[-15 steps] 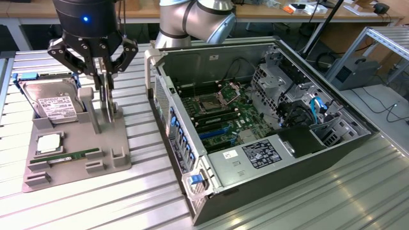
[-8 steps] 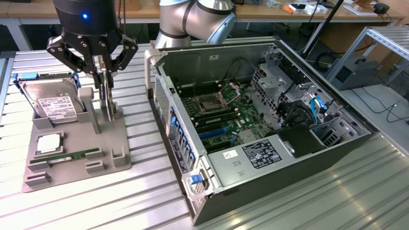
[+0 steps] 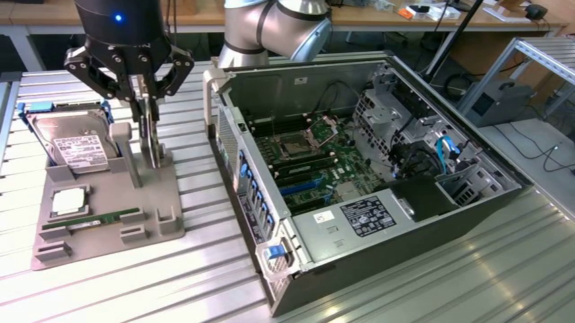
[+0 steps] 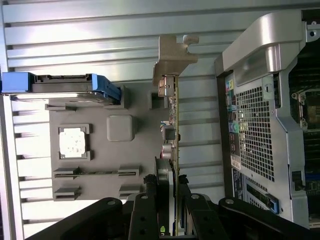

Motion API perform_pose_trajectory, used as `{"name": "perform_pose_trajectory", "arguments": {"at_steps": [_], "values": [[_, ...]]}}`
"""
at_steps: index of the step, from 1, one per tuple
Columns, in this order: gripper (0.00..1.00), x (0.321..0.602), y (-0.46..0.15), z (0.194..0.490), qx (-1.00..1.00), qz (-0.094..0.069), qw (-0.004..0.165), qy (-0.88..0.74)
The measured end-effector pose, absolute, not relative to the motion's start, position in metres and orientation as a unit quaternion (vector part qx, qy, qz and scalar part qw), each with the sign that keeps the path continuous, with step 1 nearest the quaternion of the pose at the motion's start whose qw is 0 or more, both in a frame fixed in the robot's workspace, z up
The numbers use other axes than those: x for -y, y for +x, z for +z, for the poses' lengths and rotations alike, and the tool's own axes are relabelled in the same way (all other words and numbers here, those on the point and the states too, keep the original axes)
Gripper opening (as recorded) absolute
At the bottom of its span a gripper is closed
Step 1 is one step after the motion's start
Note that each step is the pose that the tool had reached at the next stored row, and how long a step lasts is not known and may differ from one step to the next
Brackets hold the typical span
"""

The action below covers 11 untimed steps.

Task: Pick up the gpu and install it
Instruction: 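Pick up the gpu and move the gpu toward the slot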

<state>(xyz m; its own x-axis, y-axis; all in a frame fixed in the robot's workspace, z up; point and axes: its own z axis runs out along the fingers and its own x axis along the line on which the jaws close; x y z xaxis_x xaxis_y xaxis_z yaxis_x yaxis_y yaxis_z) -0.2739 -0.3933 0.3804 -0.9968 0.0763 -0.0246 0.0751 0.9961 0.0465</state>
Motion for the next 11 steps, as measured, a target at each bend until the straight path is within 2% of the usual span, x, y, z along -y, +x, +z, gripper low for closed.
{"name": "perform_pose_trajectory", "arguments": {"at_steps": [11], "values": [[0.27, 0.3933, -0.2739, 0.3887, -0.999, 0.023, 0.013, 0.038]]}}
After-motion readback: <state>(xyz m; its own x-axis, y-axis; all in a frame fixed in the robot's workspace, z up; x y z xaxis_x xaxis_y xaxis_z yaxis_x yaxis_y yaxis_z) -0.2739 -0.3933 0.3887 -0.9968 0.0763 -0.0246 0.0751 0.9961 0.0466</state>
